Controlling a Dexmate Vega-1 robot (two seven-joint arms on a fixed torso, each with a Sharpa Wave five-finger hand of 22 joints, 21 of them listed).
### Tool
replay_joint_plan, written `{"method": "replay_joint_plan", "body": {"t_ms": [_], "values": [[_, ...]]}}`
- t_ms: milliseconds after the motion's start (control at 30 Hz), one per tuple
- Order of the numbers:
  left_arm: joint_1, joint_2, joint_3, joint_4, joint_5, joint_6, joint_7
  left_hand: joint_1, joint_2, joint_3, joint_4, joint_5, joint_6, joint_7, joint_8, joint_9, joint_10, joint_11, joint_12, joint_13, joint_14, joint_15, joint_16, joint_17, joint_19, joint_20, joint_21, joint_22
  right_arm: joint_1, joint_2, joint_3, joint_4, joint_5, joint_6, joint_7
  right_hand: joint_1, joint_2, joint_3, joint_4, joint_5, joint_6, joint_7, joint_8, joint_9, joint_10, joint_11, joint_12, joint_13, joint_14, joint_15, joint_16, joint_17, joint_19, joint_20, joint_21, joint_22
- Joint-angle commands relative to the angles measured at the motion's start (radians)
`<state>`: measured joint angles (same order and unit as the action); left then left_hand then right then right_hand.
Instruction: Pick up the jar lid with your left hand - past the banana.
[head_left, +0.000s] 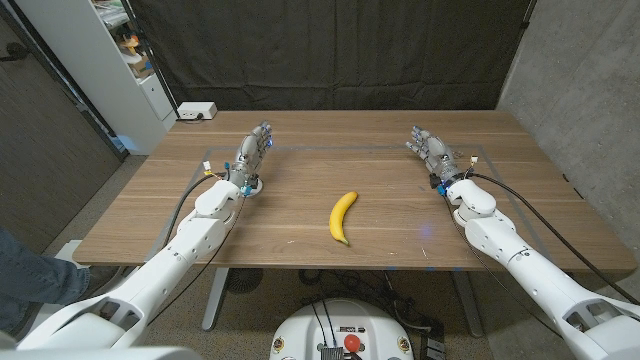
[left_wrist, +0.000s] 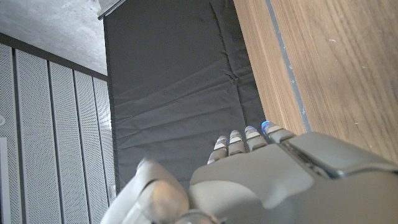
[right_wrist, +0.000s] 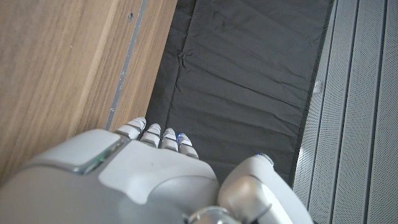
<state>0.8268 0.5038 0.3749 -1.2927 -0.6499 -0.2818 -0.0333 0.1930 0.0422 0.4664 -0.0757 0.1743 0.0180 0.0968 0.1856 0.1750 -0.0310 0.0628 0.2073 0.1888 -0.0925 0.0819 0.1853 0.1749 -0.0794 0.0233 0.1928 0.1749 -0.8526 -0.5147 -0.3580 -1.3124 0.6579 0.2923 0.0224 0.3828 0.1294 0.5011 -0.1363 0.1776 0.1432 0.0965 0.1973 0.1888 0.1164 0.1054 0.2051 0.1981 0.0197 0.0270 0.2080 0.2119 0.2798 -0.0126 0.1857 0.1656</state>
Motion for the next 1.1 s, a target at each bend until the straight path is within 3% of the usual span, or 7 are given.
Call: {"method": "replay_joint_plan", "body": {"t_ms": [33,533,1100], "values": [[-0.023,-0.009,0.012,0.019,0.002,0.010,-0.013,0.011,0.002,0.007,-0.001,0.007,-0.001,0.007,0.006,0.003,0.001,0.010,0.004,0.004,-0.010,0.001,0.003,0.004,-0.011,0.000,0.006,0.004,-0.014,-0.008,0.013,-0.021,0.007,0.005,-0.011,0.008,0.003,0.005,0.001,0.007,0.009,-0.002,0.003,0.003,0.007,0.003,0.003,0.002,0.000,0.009,0.005,0.005,0.008,0.001,0.007,0.004],[-0.021,0.006,0.017,-0.008,0.023,0.012,-0.005,0.014,0.005,0.008,-0.005,0.006,0.009,0.007,0.008,0.003,0.012,0.010,0.008,0.004,-0.001,-0.001,0.005,0.005,-0.008,0.006,0.007,0.004,-0.017,-0.012,0.012,-0.025,0.002,0.008,-0.011,0.008,0.003,0.007,0.002,0.007,0.010,-0.002,0.003,0.003,0.008,0.003,0.002,0.002,0.001,0.010,0.005,0.005,0.005,0.003,0.006,0.004],[0.022,0.071,0.006,-0.117,0.071,0.007,0.023,0.026,0.016,0.016,-0.015,0.005,0.034,0.008,0.013,0.003,0.038,0.006,0.017,0.005,0.020,-0.002,0.010,0.005,0.006,0.010,0.012,0.005,-0.027,-0.021,0.012,-0.041,-0.002,-0.001,-0.017,0.007,0.003,0.009,0.002,0.007,0.011,-0.003,0.002,0.003,0.008,0.002,0.002,0.001,0.001,0.008,0.004,0.005,0.004,0.001,0.005,0.004]]}}
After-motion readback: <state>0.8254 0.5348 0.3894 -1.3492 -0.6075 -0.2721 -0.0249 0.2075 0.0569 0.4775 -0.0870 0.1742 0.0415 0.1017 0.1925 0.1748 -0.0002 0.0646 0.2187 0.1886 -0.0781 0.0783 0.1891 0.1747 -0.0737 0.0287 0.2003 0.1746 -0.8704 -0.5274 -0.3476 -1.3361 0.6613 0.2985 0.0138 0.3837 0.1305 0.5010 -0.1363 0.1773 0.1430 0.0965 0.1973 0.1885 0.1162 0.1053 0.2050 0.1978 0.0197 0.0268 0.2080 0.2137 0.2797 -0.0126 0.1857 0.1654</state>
